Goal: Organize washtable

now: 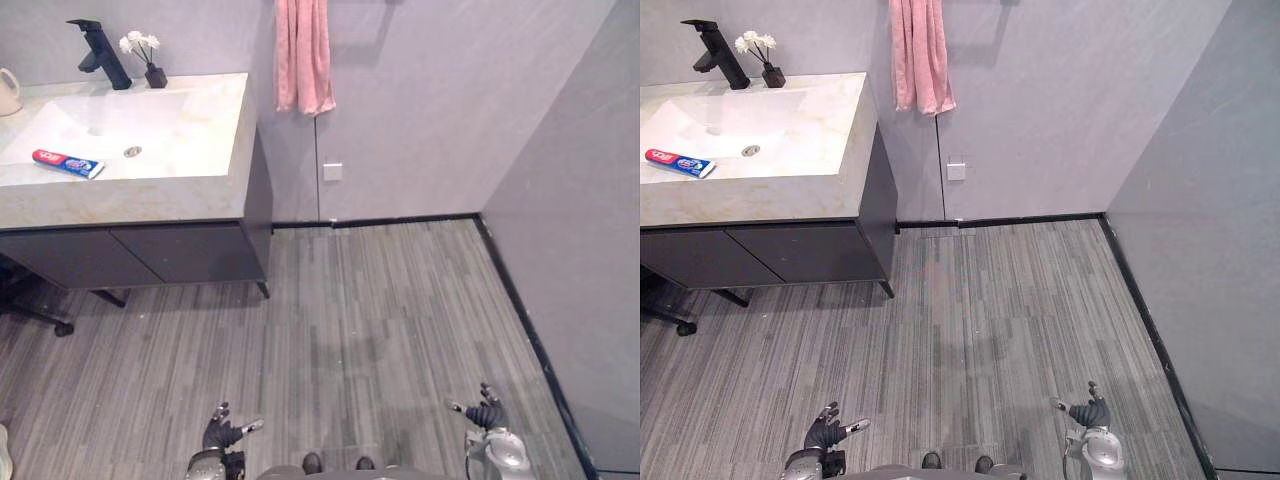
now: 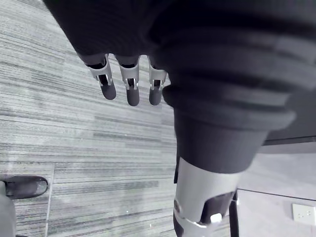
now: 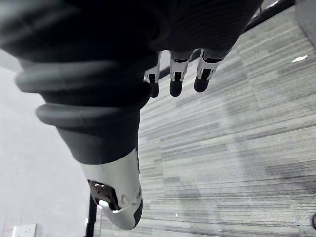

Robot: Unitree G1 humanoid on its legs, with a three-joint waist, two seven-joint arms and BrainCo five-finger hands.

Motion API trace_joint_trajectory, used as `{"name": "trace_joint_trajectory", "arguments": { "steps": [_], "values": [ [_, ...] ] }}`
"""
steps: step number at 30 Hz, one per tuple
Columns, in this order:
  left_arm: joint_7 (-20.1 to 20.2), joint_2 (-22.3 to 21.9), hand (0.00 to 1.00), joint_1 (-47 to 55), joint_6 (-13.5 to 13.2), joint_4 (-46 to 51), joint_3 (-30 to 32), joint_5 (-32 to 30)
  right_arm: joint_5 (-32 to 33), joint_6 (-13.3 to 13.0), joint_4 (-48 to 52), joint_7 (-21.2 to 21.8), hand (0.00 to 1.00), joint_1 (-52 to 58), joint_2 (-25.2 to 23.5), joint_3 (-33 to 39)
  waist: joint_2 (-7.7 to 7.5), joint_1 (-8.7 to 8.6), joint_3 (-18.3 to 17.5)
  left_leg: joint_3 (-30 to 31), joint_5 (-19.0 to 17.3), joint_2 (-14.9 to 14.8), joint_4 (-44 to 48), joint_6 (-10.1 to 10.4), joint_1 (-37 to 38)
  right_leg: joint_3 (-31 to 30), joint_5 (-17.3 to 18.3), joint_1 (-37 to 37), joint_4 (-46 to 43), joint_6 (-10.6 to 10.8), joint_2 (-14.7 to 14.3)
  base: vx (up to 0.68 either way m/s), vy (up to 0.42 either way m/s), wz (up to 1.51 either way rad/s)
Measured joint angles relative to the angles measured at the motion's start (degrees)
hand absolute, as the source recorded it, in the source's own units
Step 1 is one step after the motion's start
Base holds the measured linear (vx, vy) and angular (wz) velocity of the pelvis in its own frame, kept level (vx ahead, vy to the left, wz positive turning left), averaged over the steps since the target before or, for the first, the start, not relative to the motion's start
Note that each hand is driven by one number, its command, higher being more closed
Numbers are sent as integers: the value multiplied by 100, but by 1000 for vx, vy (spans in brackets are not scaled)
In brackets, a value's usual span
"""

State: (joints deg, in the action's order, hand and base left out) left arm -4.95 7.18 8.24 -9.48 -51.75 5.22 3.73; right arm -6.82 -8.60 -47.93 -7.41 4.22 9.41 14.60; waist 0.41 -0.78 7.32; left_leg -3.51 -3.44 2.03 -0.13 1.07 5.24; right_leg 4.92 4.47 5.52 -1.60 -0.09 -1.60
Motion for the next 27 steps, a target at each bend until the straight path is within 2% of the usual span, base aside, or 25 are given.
{"name": "trace_joint_trajectory", "arguments": {
  "steps": [6, 12, 20, 23, 25, 27],
  "values": [
    [0, 45, 0, 22, -49, 78, 0, -120, -49, 5, -6, 48, 0, 17, 129, -4, 62, -56, 67, 138, 79, 6, -77, -116, 39, 148, -7, 80, 57, -11, -5, -31, -13, 12],
    [4, 115, 0, 78, -80, 196, -6, -229, -18, 8, -16, 174, 0, -9, 161, -218, 54, -113, 91, 206, 159, 1, -186, -62, 74, 257, -16, 94, 58, -26, -10, -46, -12, 10],
    [-1, 217, 0, 171, -95, 717, -66, -355, 411, 10, -14, 246, 0, -55, 163, -225, 66, -123, 218, 150, 140, 0, -182, -54, -80, 245, 6, -67, 78, -38, -8, -44, -7, -4],
    [-15, 220, 0, 186, -95, 903, -65, -335, 459, 14, -12, 238, 0, -81, 158, -225, 72, -91, 246, -2, -17, -21, 42, -155, -306, 129, 69, -233, 41, -53, -19, 9, 2, -21],
    [-35, 192, 0, 185, -90, 1000, -64, -318, 529, 15, -5, 227, 0, -121, 157, -224, 88, 4, 257, -176, -312, -70, 426, -181, -484, -42, 168, -348, -68, 2, -36, 70, 11, -40],
    [-48, 180, 0, 189, -88, 1193, -64, -255, 635, 16, 0, 213, 0, -162, 147, -223, 101, 12, 251, -274, -541, -96, 717, -218, -642, -138, 314, -487, -261, 36, -36, 133, 39, -32]
  ]
}}
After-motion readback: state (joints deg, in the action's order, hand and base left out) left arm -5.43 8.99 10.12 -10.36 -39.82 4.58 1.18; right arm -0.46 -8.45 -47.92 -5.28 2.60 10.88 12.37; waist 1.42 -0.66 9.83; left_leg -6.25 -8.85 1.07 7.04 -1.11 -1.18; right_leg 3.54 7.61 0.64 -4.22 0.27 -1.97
